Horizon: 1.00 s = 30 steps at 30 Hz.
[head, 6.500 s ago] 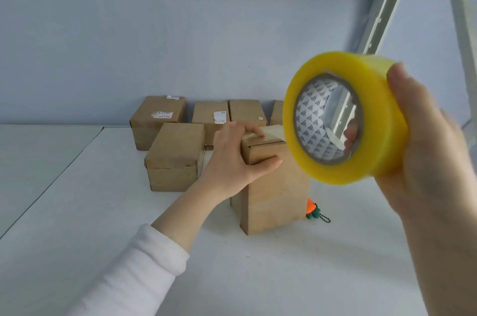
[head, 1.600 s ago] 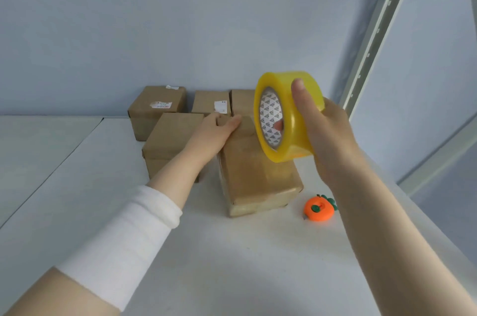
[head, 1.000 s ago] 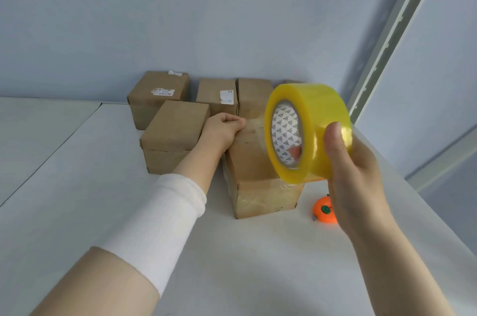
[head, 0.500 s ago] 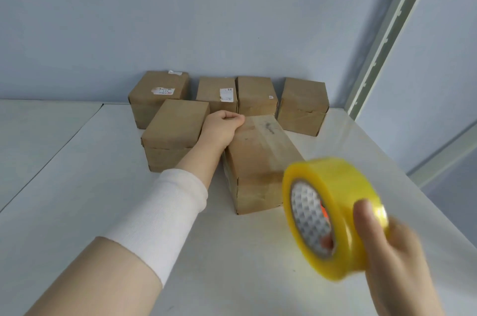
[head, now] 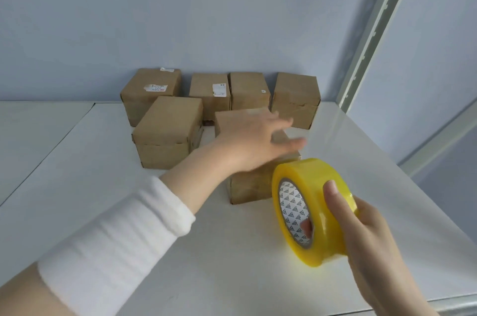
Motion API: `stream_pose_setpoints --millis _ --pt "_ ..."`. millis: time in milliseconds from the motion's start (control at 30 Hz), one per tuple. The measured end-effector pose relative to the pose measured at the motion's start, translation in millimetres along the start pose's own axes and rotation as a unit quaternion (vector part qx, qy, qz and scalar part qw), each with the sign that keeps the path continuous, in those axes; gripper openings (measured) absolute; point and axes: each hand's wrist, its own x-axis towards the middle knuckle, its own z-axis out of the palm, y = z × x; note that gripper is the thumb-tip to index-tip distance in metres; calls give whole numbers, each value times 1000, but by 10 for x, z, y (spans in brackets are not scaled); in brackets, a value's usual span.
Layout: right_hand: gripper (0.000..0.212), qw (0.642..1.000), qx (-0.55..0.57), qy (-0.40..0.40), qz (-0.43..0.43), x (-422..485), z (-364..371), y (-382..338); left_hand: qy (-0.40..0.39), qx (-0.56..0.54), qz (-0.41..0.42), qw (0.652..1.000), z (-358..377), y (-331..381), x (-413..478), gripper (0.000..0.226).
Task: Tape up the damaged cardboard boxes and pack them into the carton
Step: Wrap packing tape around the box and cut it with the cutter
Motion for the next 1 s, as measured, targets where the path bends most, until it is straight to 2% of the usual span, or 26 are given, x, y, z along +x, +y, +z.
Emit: stream_pose_setpoints --millis 33,100,167,267,400,533,600,667,733,800,867,933,1000 --pt "28 1000 15 -26 7 20 4 -5 -33 59 -3 998 54 -18 13 73" --pt "25 995 54 -77 21 81 33 -25 -42 99 -5 994 70 -105 78 67" --pt "41 993 55 -97 27 170 79 -24 -31 88 2 996 46 -193 172 65" --pt "52 996 21 -81 5 217 207 -25 -18 80 5 997 23 -286 307 65" --pt "41 999 34 -22 -22 33 237 54 6 63 24 998 55 -385 350 62" --pt "44 999 30 -35 -13 22 211 55 19 38 33 999 30 -367 321 54" --pt "47 998 32 -57 -10 46 185 44 110 -30 18 993 -6 -318 244 40" --pt "50 995 36 -90 -7 51 142 48 267 -62 1 962 -3 -236 51 27" --pt "60 991 45 -125 2 58 88 42 362 -104 -22 926 65 -104 -234 30" --pt "63 984 50 -172 12 88 42 40 339 -156 -85 924 155 45 -481 40" --pt "61 975 46 -216 23 131 -2 24 218 -239 -202 924 225 179 -580 44" --pt "63 967 14 -254 28 194 -105 -2 126 -367 -281 878 255 256 -548 42" --pt "63 968 -30 -247 12 337 -286 -31 114 -441 -319 831 258 284 -484 33"
